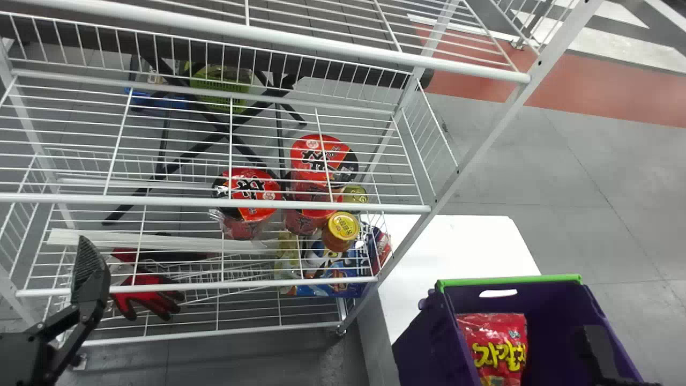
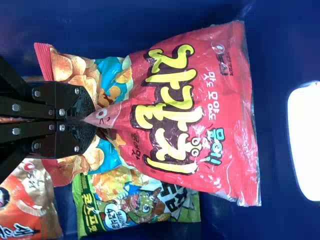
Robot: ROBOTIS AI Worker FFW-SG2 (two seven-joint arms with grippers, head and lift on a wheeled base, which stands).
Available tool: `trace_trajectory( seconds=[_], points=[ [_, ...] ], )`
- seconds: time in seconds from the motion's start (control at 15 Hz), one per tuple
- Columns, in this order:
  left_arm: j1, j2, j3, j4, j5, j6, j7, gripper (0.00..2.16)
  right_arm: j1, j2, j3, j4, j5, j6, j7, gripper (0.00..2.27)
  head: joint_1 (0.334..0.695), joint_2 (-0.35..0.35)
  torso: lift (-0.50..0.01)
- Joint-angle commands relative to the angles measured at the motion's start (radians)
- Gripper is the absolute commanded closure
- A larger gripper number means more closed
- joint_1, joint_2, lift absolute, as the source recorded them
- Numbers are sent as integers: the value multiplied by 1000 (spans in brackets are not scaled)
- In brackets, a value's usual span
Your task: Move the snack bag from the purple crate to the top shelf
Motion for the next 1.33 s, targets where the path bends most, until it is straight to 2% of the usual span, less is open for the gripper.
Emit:
trace_trajectory(
  seconds=[0.0, 0.27, 1.27],
  points=[
    [-4, 1, 4, 2, 3, 3, -1, 83, 0, 23, -11, -44, -2, 33, 13, 1625, 695, -350, -346],
    [-13, 0, 5, 16, 9, 6, -1, 83, 9, 43, -22, -108, 1, 73, 34, 1625, 695, -350, -330],
    [-42, -3, 2, 19, 12, 33, 2, 83, -2, 38, -31, -222, 17, 181, 105, 1625, 695, -350, -270]
  ],
)
